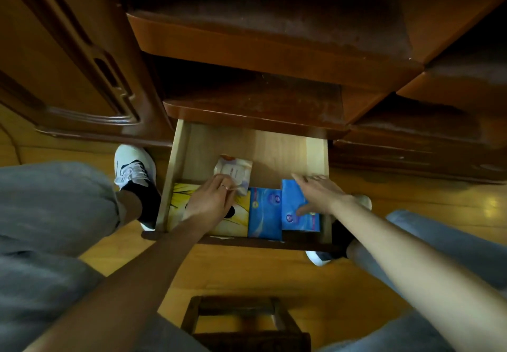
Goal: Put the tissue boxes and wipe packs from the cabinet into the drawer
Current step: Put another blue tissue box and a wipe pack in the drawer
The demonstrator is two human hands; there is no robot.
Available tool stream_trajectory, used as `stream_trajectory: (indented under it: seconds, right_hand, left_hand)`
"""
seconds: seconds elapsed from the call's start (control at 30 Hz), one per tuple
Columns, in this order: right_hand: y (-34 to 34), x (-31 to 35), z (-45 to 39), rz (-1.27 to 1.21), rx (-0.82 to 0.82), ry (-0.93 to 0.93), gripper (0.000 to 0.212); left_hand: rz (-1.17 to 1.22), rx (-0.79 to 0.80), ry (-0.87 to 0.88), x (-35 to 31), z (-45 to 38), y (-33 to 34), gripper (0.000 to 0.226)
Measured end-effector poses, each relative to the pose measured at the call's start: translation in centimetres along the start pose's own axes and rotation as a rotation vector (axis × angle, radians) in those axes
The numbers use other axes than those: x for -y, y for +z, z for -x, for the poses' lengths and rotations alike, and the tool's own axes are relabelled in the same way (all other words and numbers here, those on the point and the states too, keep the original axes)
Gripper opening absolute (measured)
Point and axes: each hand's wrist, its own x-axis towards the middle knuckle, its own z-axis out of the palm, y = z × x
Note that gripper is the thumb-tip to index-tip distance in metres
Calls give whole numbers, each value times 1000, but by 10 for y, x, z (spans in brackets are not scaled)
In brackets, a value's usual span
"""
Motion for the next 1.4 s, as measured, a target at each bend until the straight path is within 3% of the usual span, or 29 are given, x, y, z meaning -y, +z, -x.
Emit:
stream_trajectory:
  seconds: [0.13,0.33,0.47,0.57,0.67,0.8,0.93,1.03,1.13,1.27,1.4]
  right_hand:
    - [12,9,-19,-43,193,22,98]
    - [20,7,-22,-36,149,-24,112]
    - [13,8,-33,-95,253,25,96]
    - [-5,22,-48,-496,222,92,76]
    - [-25,49,-71,-899,-29,167,52]
    - [-31,88,-98,-1095,35,62,42]
    - [-34,87,-113,-1041,-233,137,45]
    - [-48,84,-127,-882,-355,48,37]
    - [-58,98,-137,-761,-326,-106,35]
    - [-53,122,-141,-693,-251,-167,36]
    - [-39,133,-145,-288,-191,-263,53]
  left_hand:
    - [39,55,-41,6,2,6,31]
    - [74,171,-166,16,-9,6,39]
    - [100,221,-194,21,-14,0,49]
    - [112,168,-214,21,-16,-2,40]
    - [175,133,-183,13,-17,-5,28]
    - [224,119,-138,-8,-18,-14,13]
    - [25,-51,-229,12,-19,-30,22]
    - [-84,-163,-413,44,-21,-45,36]
    - [29,-155,-507,63,-19,-54,30]
    - [74,-139,-601,62,-20,-51,21]
    - [53,-144,-661,60,-24,-49,16]
